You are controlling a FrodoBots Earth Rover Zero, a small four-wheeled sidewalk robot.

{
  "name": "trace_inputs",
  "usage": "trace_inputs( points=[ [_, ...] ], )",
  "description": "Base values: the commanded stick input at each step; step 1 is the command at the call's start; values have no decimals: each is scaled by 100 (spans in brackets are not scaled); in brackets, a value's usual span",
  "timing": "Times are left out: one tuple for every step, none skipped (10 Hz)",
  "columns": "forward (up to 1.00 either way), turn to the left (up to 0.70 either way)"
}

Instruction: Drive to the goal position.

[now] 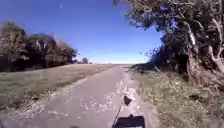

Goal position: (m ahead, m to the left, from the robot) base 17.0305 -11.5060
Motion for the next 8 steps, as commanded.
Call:
trace_inputs(
  points=[
    [100,6],
    [100,1],
    [100,6],
    [100,9],
    [100,4],
    [100,0],
    [100,1],
    [100,6]
  ],
)
